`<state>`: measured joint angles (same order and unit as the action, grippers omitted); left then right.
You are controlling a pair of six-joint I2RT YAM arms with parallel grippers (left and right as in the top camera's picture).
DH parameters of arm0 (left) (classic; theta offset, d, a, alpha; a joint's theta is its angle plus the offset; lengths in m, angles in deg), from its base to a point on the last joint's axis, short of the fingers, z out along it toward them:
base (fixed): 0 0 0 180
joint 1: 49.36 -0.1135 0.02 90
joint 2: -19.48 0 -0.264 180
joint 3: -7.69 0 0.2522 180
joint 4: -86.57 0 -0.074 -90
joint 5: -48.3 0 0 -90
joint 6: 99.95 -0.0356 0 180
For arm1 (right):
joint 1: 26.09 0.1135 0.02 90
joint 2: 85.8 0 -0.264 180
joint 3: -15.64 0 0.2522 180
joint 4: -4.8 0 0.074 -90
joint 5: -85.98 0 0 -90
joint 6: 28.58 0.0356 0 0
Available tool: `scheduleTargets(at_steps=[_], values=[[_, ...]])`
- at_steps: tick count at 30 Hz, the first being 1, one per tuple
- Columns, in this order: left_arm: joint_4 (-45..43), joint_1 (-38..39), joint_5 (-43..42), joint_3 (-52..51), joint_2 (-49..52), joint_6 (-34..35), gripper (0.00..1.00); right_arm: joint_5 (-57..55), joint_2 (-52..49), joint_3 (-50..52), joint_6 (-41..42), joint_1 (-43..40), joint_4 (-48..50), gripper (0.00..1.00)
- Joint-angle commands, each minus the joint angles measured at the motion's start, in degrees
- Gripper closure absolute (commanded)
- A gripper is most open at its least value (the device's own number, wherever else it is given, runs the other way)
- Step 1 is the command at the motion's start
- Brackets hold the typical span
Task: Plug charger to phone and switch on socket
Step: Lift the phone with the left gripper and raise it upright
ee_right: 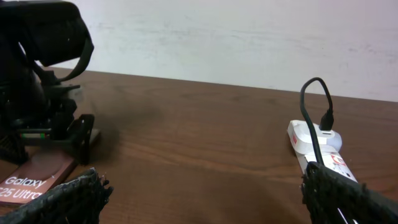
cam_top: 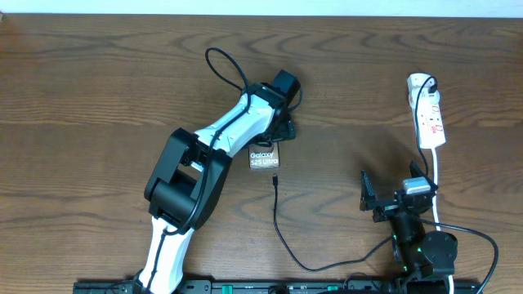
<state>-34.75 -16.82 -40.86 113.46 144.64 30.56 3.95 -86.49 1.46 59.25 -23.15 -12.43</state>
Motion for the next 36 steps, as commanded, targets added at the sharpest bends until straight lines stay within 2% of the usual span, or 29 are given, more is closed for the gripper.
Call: scheduleTargets(at_steps=[1, 3, 5, 7, 10, 16, 25, 27, 30, 36], values=[[0.44, 0.02, 1.55, -1.81, 0.76, 0.28, 0.12, 0.35, 0.24, 0.11, -0.68, -0.26, -0.2, 0.01], [0.59, 0.02, 1.6, -2.14, 0.76, 0.28, 0.23, 0.35, 0.24, 0.11, -0.68, -0.28, -0.2, 0.01], [0.52, 0.0, 1.62, -2.16, 0.76, 0.28, 0.23, 0.35, 0.24, 0.11, -0.68, -0.26, -0.2, 0.01], [0.09, 0.0, 1.84, -2.16, 0.76, 0.28, 0.2, 0.33, 0.24, 0.11, -0.68, -0.28, -0.2, 0.01], [-0.57, 0.0, 1.9, -2.16, 0.76, 0.28, 0.07, 0.33, 0.24, 0.11, -0.68, -0.26, -0.2, 0.01], [-0.74, 0.0, 2.82, -2.16, 0.76, -0.15, 0.02, 0.33, 0.24, 0.11, -0.68, -0.26, -0.2, 0.01], [-2.03, 0.02, 2.29, -2.16, 0.76, -6.03, 0.02, 0.33, 0.24, 0.11, -0.68, -0.28, -0.2, 0.01], [-1.73, 0.02, 1.46, -2.16, 0.76, -6.19, 0.0, 0.33, 0.24, 0.11, -0.68, -0.28, -0.2, 0.01], [-1.31, 0.02, 0.04, -2.16, 0.76, -6.4, 0.06, 0.35, 0.24, 0.11, -0.68, -0.26, -0.2, 0.01], [-0.57, 0.02, -1.7, -2.16, 0.76, -5.66, 0.05, 0.33, 0.24, 0.11, -0.68, -0.28, -0.22, 0.01]])
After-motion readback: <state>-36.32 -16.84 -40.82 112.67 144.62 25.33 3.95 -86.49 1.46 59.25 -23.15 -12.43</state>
